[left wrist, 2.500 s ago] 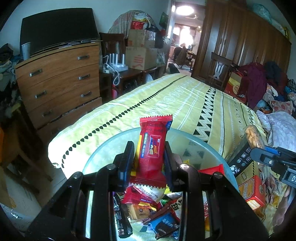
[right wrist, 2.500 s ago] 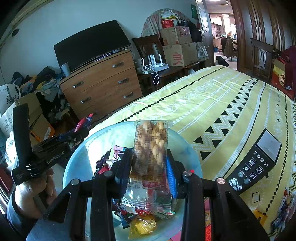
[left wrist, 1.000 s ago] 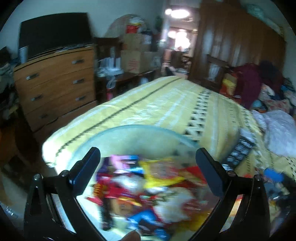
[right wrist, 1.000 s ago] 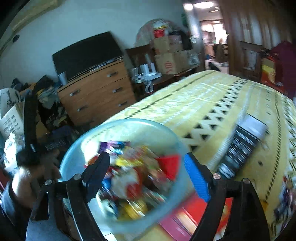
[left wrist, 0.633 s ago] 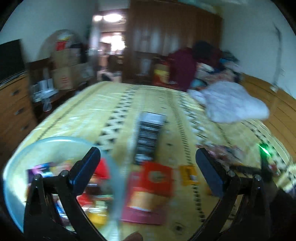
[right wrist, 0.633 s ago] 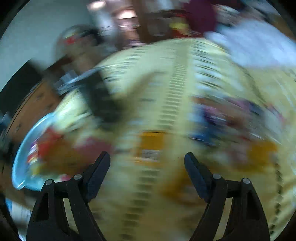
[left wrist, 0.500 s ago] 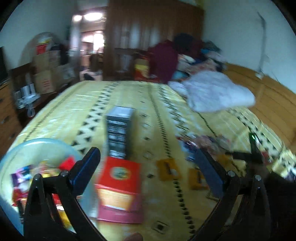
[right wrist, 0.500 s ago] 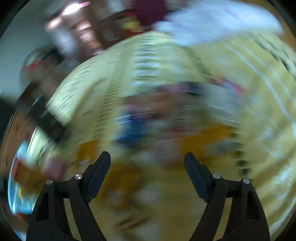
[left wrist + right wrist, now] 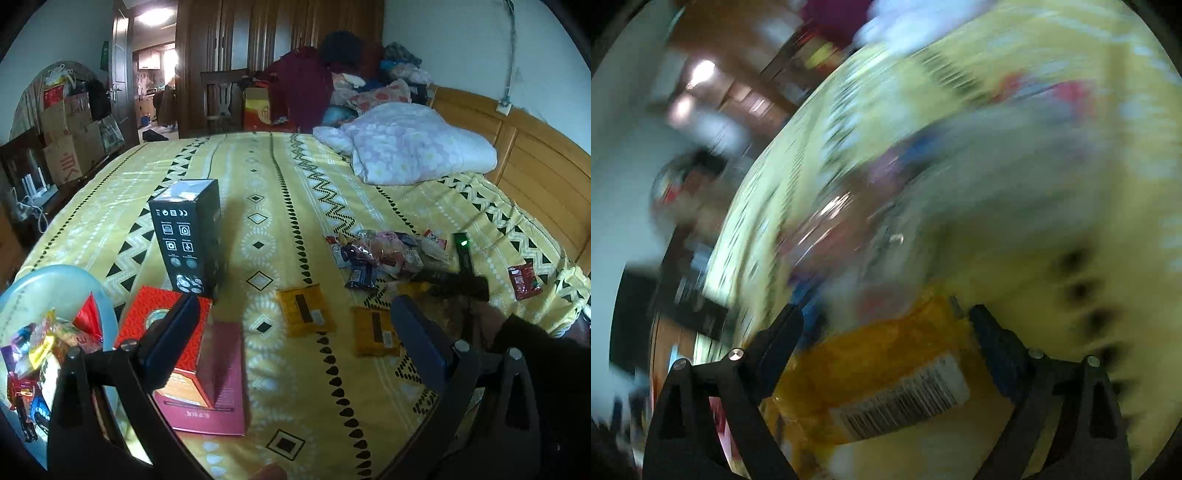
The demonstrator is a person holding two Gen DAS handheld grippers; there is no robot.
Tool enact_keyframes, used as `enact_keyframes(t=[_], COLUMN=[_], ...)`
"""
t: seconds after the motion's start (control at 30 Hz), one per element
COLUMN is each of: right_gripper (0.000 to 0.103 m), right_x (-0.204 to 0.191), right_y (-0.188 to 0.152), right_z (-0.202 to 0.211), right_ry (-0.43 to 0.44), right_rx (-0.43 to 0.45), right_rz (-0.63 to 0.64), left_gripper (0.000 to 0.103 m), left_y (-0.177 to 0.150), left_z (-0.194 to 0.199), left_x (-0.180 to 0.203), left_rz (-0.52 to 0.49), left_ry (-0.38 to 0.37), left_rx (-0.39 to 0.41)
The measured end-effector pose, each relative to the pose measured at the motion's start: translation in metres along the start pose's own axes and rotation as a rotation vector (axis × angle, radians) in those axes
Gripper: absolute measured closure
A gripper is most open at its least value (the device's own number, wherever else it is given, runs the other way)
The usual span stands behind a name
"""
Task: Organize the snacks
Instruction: 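Return both tools to the snacks on the bed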
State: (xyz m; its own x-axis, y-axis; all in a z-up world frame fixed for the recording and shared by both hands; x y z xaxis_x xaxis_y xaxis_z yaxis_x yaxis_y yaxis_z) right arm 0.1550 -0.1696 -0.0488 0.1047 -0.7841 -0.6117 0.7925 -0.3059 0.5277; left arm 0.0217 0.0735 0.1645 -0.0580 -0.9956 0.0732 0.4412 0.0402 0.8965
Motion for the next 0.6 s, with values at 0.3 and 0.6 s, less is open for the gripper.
enact_keyframes(t=[0.3,0.6], right_gripper=[0.016,0.014], right_x=[-0.08,-0.068], right_y=[-0.096,-0.138], right_z=[0.069,0.115], right_ry=[0.141,0.046], right_rx=[-0.162,-0.136], right_rz=[0.241,0.021], left_gripper=[0.0,0.0], left_y=[-0.023,-0.029], left_z=[0.0,0.002], left_x=[0.003,0.002], left_rz=[0.036,0.087], left_ry=[-0.026,-0.025], left_rx=[-0.049,-0.042])
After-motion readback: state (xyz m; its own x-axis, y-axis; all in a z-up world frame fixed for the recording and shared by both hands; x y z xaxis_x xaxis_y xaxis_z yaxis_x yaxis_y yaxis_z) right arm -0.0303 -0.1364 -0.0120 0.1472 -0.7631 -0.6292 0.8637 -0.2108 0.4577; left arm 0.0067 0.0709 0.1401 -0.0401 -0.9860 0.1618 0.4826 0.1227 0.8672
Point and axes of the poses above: each gripper's, at about its wrist camera, not at the fingertips, and z roughly against the way its jaws point, x to its right, y to its top, the point moved 10 cm from there along -z, roughly the way its jaws point, and after that the axes turned 13 degrees about x, right-handed, at the moved point
